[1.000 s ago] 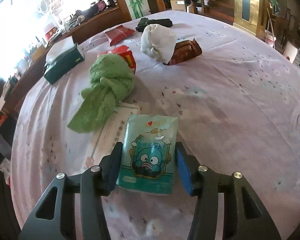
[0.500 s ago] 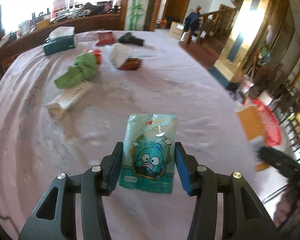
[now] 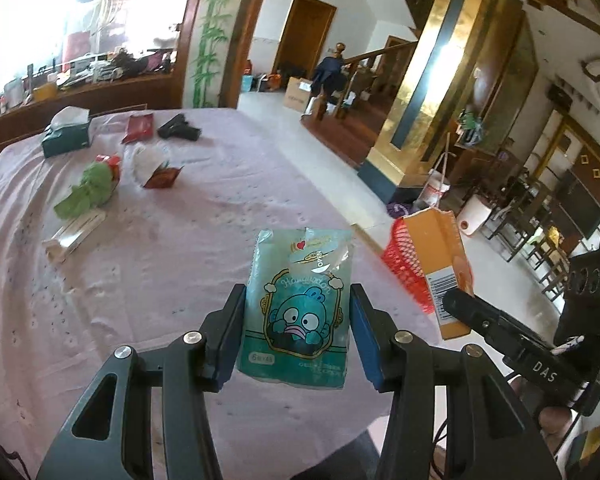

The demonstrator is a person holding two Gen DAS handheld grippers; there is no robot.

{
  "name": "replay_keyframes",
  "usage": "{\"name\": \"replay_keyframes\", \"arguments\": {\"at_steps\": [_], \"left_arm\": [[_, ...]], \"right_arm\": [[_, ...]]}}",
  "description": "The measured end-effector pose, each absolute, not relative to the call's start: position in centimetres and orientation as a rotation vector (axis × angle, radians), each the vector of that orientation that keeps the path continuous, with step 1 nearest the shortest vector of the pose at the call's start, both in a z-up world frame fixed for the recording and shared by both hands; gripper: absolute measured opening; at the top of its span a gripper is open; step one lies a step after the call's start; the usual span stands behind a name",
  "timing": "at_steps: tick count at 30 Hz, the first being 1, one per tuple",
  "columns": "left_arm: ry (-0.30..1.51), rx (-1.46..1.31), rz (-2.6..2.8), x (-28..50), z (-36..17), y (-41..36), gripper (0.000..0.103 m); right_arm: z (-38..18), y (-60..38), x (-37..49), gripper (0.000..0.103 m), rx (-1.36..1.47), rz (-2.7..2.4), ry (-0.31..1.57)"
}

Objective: Collect trash
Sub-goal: 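Carry the teal packet and orange box toward the red basket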

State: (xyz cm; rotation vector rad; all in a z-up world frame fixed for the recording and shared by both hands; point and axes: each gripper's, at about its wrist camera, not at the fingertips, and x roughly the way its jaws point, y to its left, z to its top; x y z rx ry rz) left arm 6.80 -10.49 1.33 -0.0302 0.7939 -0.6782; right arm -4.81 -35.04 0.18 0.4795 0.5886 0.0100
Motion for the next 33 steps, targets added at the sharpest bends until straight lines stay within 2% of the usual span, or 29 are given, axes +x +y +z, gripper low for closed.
{"name": "replay_keyframes", "arguments": {"at_steps": [9,33], "left_arm": [[0.757,-0.030,-0.764,5.6,3.5,-13.4,0.049],[0.758,0.021,-0.900,7.2,3.8,-21.8,0.049]], "right_arm": [[2.3,-37.9,-7.8,0.054,0.486,-0.058,0.522],[3.6,-43.9,-9.2,0.054,0.528,-0.186,0.436]]}}
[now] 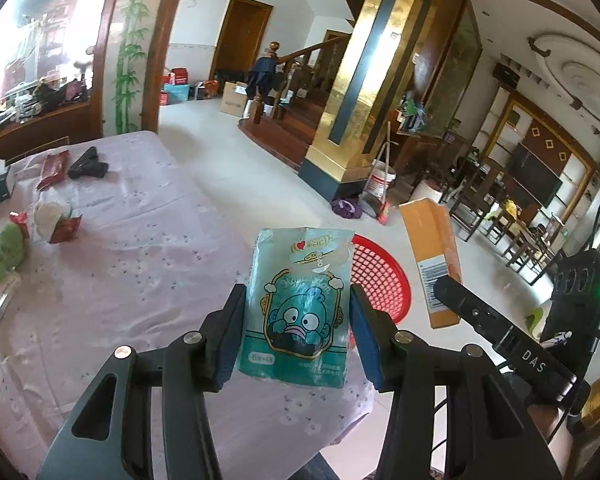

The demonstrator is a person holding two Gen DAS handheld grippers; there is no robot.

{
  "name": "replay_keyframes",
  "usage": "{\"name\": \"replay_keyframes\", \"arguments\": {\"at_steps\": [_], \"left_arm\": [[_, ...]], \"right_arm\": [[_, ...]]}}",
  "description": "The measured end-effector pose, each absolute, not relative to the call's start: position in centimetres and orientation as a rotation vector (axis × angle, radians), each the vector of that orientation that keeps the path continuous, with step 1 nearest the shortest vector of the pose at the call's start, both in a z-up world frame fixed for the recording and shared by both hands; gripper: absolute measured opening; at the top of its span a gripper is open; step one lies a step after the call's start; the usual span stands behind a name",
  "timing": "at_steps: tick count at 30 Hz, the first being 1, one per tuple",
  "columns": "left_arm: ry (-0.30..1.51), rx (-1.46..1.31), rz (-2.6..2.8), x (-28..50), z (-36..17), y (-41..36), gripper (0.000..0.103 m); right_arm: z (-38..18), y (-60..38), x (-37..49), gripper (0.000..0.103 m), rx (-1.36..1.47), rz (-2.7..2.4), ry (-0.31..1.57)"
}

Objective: Collect trash
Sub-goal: 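Carry the teal packet and orange box toward the red basket, then open both tools over the red basket to drop the packet and box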

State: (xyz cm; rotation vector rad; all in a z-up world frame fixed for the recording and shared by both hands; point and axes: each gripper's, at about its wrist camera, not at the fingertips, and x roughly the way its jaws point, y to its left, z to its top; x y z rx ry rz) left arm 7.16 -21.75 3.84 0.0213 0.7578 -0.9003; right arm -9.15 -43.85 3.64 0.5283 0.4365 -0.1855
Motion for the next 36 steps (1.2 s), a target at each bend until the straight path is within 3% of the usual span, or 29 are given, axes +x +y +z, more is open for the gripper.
{"name": "replay_keyframes", "arguments": {"at_steps": [25,36], "left_arm": [[0.795,0.077,-1.048,8.9,4.9,-32.3,0.049],[0.839,0.075,-1.083,9.7,2.1,-36.3,0.049]], "right_arm": [[4.1,-50.2,-11.7,0.054,0.600,-0.304,0.359],[2.3,-52.7,-10.7,0.054,0.614,-0.358,0.392]]}}
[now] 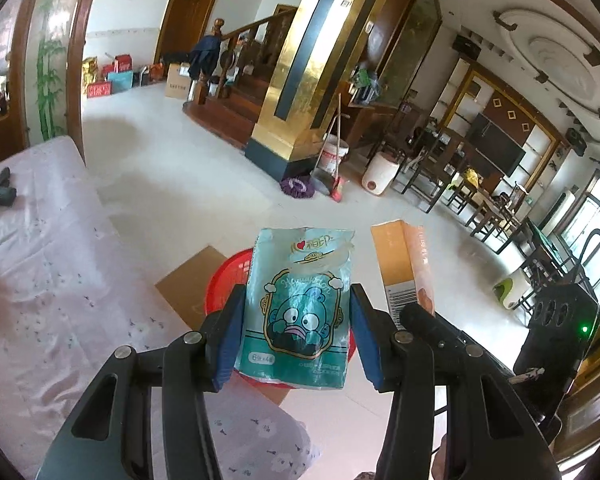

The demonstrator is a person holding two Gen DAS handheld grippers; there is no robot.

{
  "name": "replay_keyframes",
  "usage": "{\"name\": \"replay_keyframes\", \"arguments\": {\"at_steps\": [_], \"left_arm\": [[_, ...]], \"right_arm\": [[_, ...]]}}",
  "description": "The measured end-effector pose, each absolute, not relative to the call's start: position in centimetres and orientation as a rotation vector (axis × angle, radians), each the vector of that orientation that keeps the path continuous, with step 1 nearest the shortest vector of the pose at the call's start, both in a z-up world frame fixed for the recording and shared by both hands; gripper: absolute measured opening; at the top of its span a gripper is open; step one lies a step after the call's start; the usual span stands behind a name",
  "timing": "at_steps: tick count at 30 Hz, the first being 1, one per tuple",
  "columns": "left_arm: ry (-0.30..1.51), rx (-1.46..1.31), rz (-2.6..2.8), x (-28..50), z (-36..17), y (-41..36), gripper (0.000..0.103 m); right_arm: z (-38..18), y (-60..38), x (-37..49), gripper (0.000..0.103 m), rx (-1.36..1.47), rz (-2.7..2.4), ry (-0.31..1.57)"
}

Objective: Collect trash
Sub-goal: 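Open both tools over the red basket to drop the packet and box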

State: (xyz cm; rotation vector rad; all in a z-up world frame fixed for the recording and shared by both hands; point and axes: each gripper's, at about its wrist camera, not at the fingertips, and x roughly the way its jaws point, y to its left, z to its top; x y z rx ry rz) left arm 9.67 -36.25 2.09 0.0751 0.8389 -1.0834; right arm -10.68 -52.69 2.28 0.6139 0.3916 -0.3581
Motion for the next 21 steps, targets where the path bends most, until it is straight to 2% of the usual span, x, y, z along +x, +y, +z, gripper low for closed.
{"name": "replay_keyframes", "arguments": {"at_steps": [4,11,21], "left_arm": [[0.870,0.073,-1.094,10.7,-0.1,-38.1,0.049],[1.039,0.051,-1.088,13.7,-5.5,-41.3,0.049],[1.116,0.048,-1.065,15.6,-8.1,-43.1,0.049]], "right_arm": [[0.4,-54.0,-9.7,0.054,0.637,-0.380,0.433],[-3.0,-55.9,-7.9,0.054,0.670,-0.408,0.511],[-5.6,-57.7,-6.3,0.054,0.690,-0.430,0.573]]}}
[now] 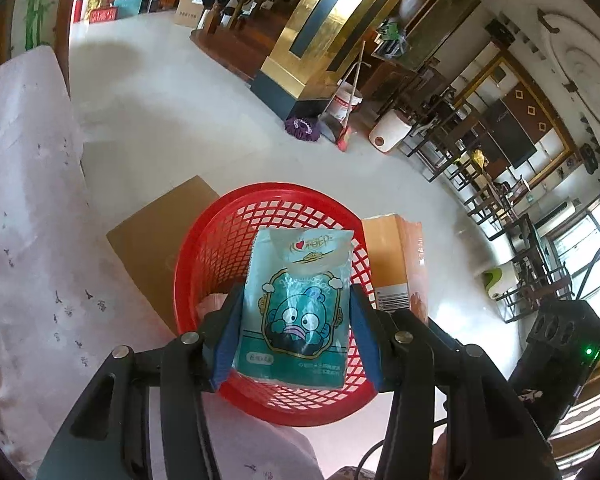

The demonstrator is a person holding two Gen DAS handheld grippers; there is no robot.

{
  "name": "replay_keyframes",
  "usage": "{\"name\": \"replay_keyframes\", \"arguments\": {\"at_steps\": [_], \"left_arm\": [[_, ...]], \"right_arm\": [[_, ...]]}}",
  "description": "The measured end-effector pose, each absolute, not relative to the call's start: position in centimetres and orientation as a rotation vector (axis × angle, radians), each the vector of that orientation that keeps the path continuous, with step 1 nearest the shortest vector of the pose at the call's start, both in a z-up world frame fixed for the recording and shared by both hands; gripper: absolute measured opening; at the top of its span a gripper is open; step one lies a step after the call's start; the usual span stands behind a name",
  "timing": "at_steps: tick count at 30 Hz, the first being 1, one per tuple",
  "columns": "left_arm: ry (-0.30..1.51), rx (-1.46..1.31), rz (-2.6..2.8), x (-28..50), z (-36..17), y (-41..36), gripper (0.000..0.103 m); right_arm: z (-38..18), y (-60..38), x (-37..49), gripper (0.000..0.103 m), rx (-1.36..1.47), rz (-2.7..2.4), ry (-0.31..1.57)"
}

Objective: Collect trash
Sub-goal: 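Open both tools over the red basket to drop the packet and box, then move both open tools back over the table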

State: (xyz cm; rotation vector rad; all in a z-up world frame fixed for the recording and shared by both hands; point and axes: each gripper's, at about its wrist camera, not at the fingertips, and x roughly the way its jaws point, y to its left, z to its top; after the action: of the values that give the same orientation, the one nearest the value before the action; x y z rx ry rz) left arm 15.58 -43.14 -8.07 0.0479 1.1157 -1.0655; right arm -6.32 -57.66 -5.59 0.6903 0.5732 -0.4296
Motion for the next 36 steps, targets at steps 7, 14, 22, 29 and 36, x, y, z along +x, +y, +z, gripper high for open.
{"name": "replay_keyframes", "arguments": {"at_steps": [7,14,22,29,36], "left_arm": [[1.150,0.003,-1.054,16.7,-8.6,-42.8,0.066],[1.116,-0.032,-1.074,16.5,-6.5,-39.8,0.067],[0.893,-0.035,-0.958,14.7,-1.3,-27.7,0.078],[0.755,-0.018,-0.752,14.4,1.4,-15.5,0.083],[0.724,-0.057,-0.574,16.5,1.9,-5.4,0.083]], "right_arm": [[-6.1,-57.8,-5.7,0.068,0.692,-0.452,0.593],[-5.0,-56.8,-7.2,0.070,0.699,-0.436,0.571],[0.2,-50.2,-6.7,0.082,0.600,-0.275,0.490],[2.2,-43.2,-3.0,0.084,0.537,-0.096,0.504],[2.0,-37.1,1.8,0.084,0.515,0.068,0.560]]}}
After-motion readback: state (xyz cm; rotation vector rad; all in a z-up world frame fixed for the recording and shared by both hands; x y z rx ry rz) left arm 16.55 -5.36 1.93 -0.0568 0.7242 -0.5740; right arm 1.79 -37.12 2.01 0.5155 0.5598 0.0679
